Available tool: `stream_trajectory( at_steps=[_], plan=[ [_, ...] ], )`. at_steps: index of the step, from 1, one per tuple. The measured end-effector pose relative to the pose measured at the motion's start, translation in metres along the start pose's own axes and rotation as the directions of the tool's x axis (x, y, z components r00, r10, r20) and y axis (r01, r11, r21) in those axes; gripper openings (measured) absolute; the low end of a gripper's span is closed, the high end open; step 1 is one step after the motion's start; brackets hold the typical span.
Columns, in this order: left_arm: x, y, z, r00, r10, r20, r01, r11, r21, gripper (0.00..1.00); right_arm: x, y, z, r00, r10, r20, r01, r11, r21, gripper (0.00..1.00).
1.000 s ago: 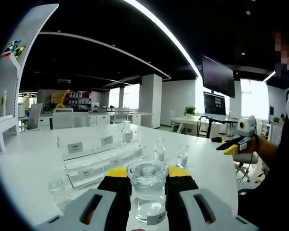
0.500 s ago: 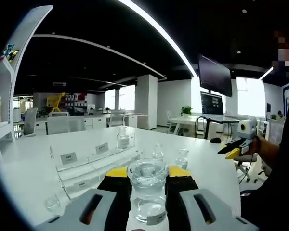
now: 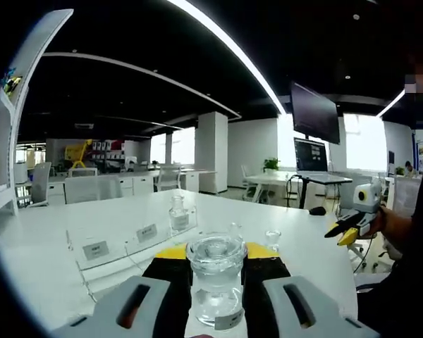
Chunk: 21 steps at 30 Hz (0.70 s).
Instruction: Identify the label on the chemical reagent bottle, grasp the chemical reagent bottle, and place it in the designated position on the reagent rack
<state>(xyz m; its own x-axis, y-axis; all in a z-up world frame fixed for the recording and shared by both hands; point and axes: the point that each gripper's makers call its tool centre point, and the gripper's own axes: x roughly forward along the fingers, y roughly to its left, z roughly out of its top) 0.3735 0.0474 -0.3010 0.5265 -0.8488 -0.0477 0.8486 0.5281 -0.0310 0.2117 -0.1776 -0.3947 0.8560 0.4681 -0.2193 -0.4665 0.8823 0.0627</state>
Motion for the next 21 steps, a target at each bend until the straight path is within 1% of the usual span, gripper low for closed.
stream_trajectory(
  at_steps=[11,17,21],
  plan=[
    [0.014,0.006,0.001,1.0,0.001,-0.006,-0.001,1.0,-0.004,0.27,-0.004,-0.004,-0.002,1.0,-0.008,0.001,0.008,1.0,0.007,0.29],
    [0.025,0.012,0.01,1.0,0.006,-0.005,-0.006,1.0,0.011,0.27,-0.005,-0.006,-0.003,1.0,-0.01,0.003,0.01,1.0,0.011,0.29],
    [0.033,0.016,0.012,1.0,0.012,-0.005,-0.012,1.0,0.011,0.27,-0.006,-0.007,-0.004,1.0,-0.013,0.004,0.013,1.0,0.014,0.29]
  ],
)
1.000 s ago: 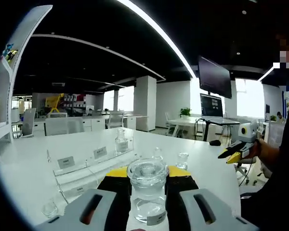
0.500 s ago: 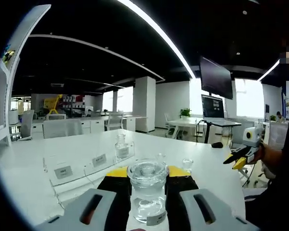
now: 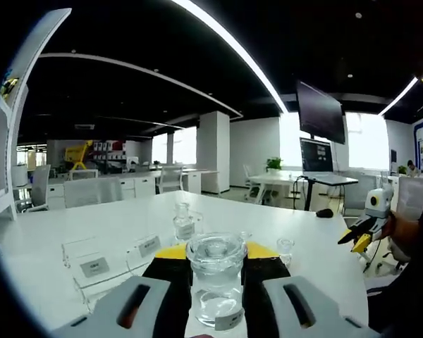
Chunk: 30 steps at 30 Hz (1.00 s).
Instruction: Identify the label on the chemical reagent bottle, grasp the chemical reagent bottle, and place it in the designated position on the reagent rack
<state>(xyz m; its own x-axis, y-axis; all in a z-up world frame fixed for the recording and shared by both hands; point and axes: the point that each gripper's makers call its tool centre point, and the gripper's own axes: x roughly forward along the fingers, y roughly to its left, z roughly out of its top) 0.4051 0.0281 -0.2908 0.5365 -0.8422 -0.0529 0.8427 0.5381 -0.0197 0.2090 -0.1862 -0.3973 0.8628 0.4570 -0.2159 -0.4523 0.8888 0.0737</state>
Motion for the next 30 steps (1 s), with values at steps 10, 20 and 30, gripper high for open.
stream_trajectory(
  at_steps=[10,20,30],
  plan=[
    [0.026,0.014,0.004,1.0,0.022,0.005,-0.022,1.0,-0.015,0.27,-0.003,-0.007,-0.004,1.0,-0.014,-0.004,0.014,1.0,0.012,0.29],
    [0.041,0.026,0.009,0.999,0.041,-0.005,-0.041,0.999,-0.015,0.27,-0.003,-0.011,-0.005,1.0,-0.016,-0.004,0.016,1.0,0.019,0.28],
    [0.058,0.042,0.017,0.998,0.061,-0.009,-0.061,0.998,-0.015,0.27,-0.003,-0.014,-0.007,1.0,-0.021,-0.007,0.021,1.0,0.023,0.28]
  ],
)
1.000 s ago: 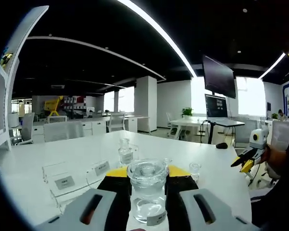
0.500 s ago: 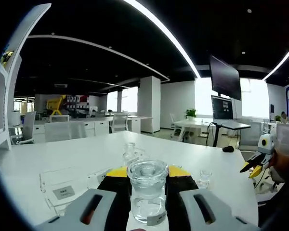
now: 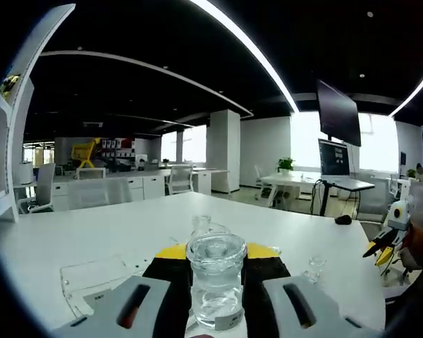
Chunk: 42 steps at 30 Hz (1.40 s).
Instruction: Identify the label on the chemical reagent bottle, grasp the chemical reagent bottle, and place it in the designated position on the reagent rack
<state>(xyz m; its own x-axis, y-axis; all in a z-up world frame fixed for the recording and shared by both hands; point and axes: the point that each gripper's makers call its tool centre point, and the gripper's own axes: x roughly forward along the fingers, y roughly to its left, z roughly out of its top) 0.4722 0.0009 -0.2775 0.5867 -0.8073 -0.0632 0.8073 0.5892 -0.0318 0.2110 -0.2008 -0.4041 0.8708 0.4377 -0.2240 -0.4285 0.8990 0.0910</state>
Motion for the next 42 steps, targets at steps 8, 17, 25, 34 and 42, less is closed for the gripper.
stream_trajectory(
  at_steps=[8,17,25,34,42],
  plan=[
    [0.012,0.006,0.002,1.0,0.004,-0.005,-0.004,1.0,0.007,0.27,0.0,-0.003,0.0,1.0,-0.004,-0.001,0.004,1.0,0.003,0.28],
    [0.024,0.019,-0.002,1.0,0.014,-0.024,-0.014,1.0,0.011,0.27,-0.001,-0.004,-0.003,1.0,-0.008,-0.006,0.008,1.0,0.009,0.28],
    [0.033,0.03,-0.003,0.999,0.028,-0.019,-0.029,1.0,-0.008,0.27,-0.002,-0.005,-0.005,1.0,-0.012,-0.01,0.012,1.0,0.016,0.28],
    [0.045,0.038,0.0,0.999,0.039,-0.018,-0.039,0.999,-0.011,0.27,-0.002,-0.008,-0.008,1.0,-0.013,-0.014,0.013,1.0,0.025,0.28],
    [0.06,0.043,0.004,0.999,0.041,-0.017,-0.041,0.999,-0.005,0.27,-0.002,-0.013,-0.012,1.0,-0.022,-0.022,0.023,0.999,0.037,0.28]
  ],
)
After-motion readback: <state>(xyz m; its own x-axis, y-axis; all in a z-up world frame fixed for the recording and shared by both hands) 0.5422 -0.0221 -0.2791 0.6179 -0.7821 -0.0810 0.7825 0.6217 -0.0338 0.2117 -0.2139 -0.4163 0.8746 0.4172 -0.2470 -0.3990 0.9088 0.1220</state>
